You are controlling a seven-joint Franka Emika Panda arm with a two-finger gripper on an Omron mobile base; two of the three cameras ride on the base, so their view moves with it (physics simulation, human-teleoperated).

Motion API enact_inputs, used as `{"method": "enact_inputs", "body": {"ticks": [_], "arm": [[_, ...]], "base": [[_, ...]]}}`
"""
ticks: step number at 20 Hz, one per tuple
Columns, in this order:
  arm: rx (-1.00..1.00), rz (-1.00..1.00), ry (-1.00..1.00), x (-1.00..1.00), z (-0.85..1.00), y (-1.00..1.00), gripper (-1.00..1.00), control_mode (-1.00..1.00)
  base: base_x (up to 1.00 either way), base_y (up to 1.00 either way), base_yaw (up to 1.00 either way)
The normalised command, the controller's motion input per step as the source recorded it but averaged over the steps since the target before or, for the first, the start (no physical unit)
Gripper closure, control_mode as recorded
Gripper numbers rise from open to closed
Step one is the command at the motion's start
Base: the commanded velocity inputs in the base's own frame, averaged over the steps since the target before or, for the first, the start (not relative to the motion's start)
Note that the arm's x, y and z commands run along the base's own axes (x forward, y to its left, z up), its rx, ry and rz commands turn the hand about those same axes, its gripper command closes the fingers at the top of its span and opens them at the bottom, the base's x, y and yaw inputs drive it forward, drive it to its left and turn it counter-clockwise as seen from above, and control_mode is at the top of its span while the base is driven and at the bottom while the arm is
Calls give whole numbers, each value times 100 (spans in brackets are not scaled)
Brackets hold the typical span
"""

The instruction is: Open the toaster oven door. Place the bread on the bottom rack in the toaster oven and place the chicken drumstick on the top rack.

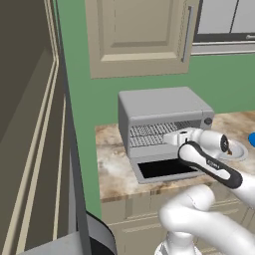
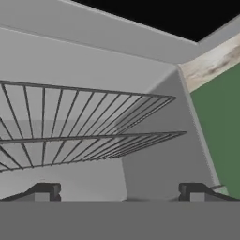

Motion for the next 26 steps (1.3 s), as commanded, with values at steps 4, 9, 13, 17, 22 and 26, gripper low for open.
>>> {"method": "enact_inputs", "body": {"ticks": [4, 9, 13, 17, 22, 26], "arm": [[0, 4, -5, 41, -43, 37, -100, -100], [0, 1, -14, 47, -6, 7, -100, -100], [0, 0, -11, 40, -2, 0, -100, -100], [0, 0, 0, 64, -15, 0, -100, -100], [0, 0, 22, 57, -15, 0, -100, -100], [-5, 0, 46, 37, -20, 0, -100, -100]], "base": [[0, 0, 0], [0, 0, 0], [0, 0, 0], [0, 0, 0], [0, 0, 0], [0, 0, 0]]}}
